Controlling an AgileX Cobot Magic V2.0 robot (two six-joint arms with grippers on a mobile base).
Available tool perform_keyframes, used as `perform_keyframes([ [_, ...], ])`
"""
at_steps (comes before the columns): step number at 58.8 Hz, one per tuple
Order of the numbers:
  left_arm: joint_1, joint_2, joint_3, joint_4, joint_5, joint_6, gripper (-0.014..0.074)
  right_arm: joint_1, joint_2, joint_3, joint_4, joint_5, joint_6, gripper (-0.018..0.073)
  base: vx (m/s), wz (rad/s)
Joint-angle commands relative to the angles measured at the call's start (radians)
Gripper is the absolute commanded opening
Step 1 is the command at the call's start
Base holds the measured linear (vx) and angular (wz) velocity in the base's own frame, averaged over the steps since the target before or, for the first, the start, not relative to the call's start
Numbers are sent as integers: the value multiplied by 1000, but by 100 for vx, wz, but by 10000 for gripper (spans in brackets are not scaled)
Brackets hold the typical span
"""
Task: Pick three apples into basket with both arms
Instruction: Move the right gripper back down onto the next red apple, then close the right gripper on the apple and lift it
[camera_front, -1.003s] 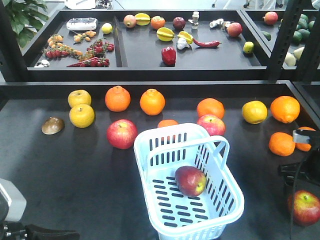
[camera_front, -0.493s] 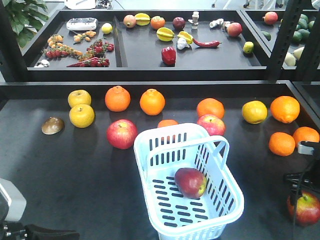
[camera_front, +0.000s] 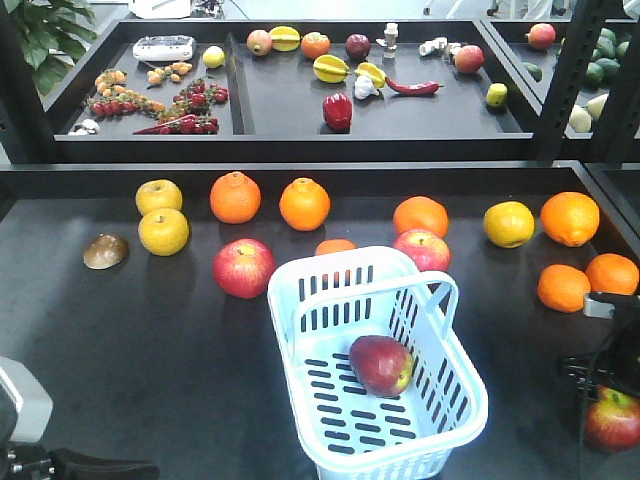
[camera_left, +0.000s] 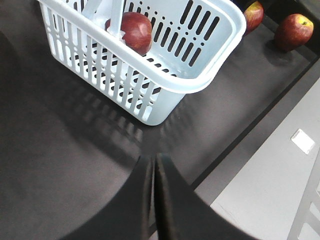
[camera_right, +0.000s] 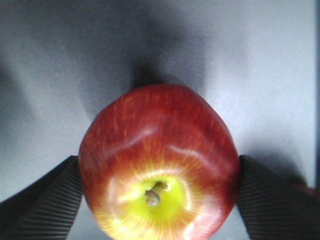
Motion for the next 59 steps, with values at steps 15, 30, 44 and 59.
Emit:
perform_keyframes([
  [15,-3,-2,-22,-30,-32,-9,-6,-6,-184,-21,257,6,-257,-3,0,0],
  [30,-3,-2,-22,-30,-36,-9,-6,19,-443,-21,491,150,-436,-8,0,0],
  [44,-3,-2,-22,-30,-38,-9,-6,219,-621,-18,608,238,-457,-5,0,0],
  [59,-3,-2,-22,-30,-40,-9,-6,511,-609,-18,586,91,-313,5,0,0],
])
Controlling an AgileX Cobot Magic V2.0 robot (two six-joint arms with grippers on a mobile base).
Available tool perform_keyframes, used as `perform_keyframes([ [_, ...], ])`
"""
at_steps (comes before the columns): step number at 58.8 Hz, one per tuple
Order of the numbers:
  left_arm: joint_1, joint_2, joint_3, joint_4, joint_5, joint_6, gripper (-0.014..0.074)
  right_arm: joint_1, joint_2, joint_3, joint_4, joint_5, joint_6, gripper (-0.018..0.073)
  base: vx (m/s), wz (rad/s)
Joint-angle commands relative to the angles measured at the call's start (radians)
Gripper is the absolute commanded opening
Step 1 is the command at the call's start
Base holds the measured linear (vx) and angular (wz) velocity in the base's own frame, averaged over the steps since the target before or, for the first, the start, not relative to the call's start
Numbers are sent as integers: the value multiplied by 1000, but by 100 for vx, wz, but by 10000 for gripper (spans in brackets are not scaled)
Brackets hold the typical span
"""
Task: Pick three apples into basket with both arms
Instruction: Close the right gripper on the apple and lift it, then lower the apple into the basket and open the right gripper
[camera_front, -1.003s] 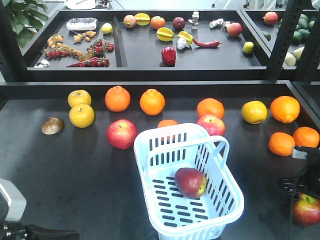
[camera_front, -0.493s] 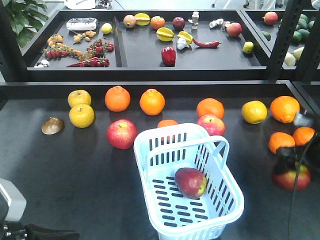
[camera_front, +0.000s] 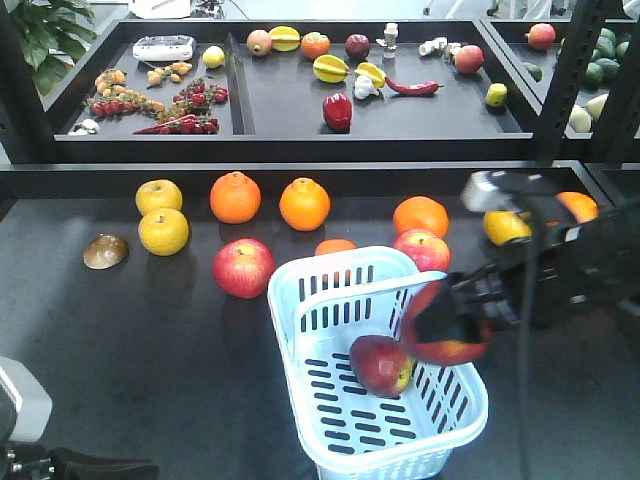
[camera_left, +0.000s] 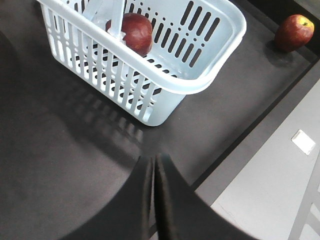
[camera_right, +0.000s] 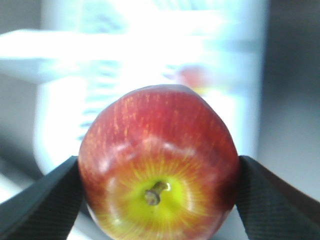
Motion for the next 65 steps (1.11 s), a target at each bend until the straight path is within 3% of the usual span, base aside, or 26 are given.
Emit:
perform_keyframes([
  [1,-3,-2,-22,-30,-38,-9,-6,81,-7,-25,-19,-112,83,8,0,0],
  [9,-3,-2,-22,-30,-33,-9,-6,119,52,-25,-106,-187,164,47,0,0],
  [17,-3,-2,-22,-31,-32,-9,-6,123,110,-25,-89,-252,131,147,0,0],
  [30,-3,-2,-22,-31,-32,-9,-6,123,155,-25,-102,-335,111,448,0,0],
  [40,-3,-2,-22,-31,-31,-9,-6,123,155,-25,-108,-340,106,622,0,0],
  [54,-3,-2,-22,-31,-31,-9,-6,123,155,-25,-108,-345,107,627,0,0],
  [65,-3,-2,-22,-31,-30,-9,-6,123,148,-28,-108,-279,108,539,0,0],
])
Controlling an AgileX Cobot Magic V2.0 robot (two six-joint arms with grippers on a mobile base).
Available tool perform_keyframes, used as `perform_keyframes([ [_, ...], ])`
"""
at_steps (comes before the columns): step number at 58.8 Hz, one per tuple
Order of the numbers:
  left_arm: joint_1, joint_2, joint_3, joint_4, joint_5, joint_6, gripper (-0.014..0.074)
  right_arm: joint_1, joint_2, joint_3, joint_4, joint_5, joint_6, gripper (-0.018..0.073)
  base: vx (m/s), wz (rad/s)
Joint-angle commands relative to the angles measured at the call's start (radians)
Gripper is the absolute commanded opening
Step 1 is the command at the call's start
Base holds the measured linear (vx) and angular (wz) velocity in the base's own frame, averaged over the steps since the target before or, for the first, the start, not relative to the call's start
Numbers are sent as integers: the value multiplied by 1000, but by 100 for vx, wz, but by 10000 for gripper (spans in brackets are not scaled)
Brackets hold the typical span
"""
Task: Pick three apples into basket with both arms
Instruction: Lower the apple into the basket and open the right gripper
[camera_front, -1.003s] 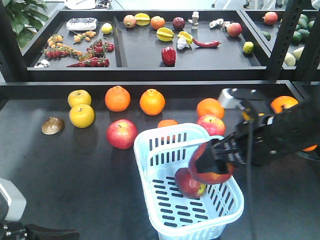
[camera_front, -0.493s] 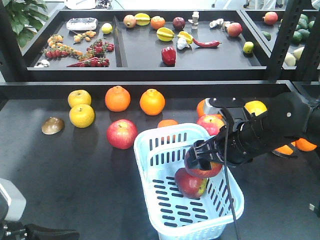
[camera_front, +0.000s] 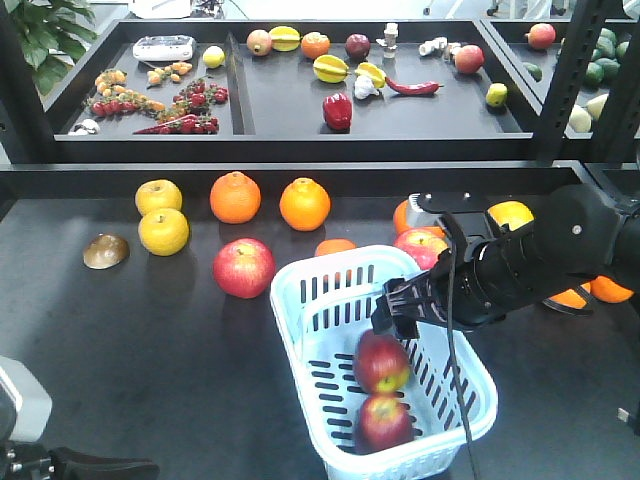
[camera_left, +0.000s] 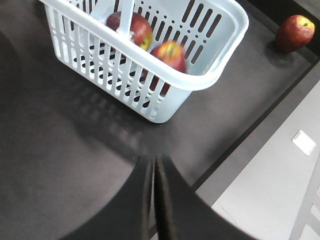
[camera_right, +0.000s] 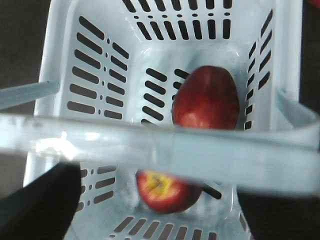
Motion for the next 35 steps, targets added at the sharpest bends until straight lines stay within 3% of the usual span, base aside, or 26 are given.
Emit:
perform_keyframes([
  [1,-3,-2,-22,-31,-28,-9,-6,-1,-46,-29,7,29,-12,526,0,0],
  [10,-3,-2,-22,-31,-24,-9,-6,-2,-106,-29,-35,161,-12,317,0,0],
  [20,-3,-2,-22,-31,-24,-9,-6,-2,-233,-29,-243,288,97,-2,0,0],
  [29,-3,-2,-22,-31,-24,-9,-6,-2,-348,-29,-555,408,356,-10,0,0],
  [35,-3,-2,-22,-31,-24,-9,-6,-14,-400,-29,-746,477,476,-9,0,0],
])
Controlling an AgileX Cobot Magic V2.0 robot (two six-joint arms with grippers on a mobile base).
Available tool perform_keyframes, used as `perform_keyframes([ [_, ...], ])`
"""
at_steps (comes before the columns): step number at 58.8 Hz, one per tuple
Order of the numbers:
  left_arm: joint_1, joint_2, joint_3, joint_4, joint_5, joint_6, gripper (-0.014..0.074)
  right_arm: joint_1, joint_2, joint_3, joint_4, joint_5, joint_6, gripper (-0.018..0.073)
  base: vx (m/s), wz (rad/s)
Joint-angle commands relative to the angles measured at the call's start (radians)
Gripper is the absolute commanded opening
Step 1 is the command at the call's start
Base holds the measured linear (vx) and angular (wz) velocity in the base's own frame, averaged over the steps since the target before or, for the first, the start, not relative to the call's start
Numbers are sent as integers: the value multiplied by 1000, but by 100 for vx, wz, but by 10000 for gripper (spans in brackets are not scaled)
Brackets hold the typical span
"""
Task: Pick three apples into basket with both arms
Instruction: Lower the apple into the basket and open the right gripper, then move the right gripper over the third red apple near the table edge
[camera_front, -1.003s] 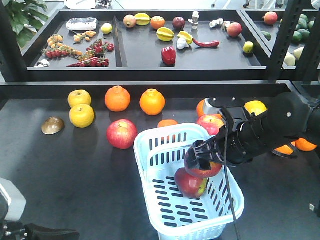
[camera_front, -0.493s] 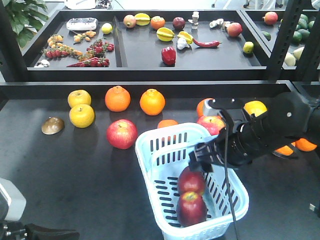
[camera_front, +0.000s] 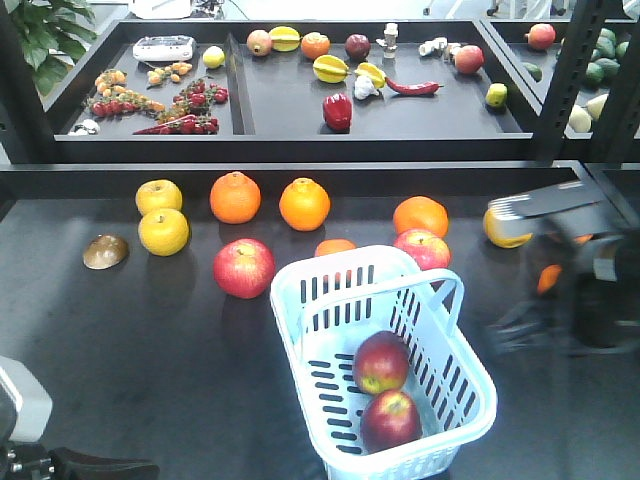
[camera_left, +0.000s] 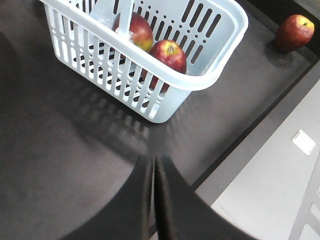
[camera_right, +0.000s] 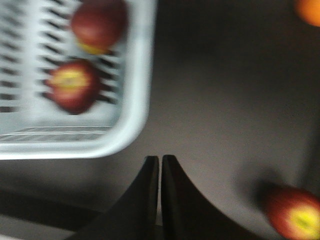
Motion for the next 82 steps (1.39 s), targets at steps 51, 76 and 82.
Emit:
perform_keyframes([
  [51,-3,-2,-22,-33,-12,-9,-6,-888,218,-26,71,75,-141,642,0,0],
  [76,-3,-2,-22,-33,-12,-9,-6,-888,380,-26,20,15,-115,661,0,0],
  [82,-3,-2,-22,-33,-12,-9,-6,-888,417,-26,-24,6,-99,634,0,0],
])
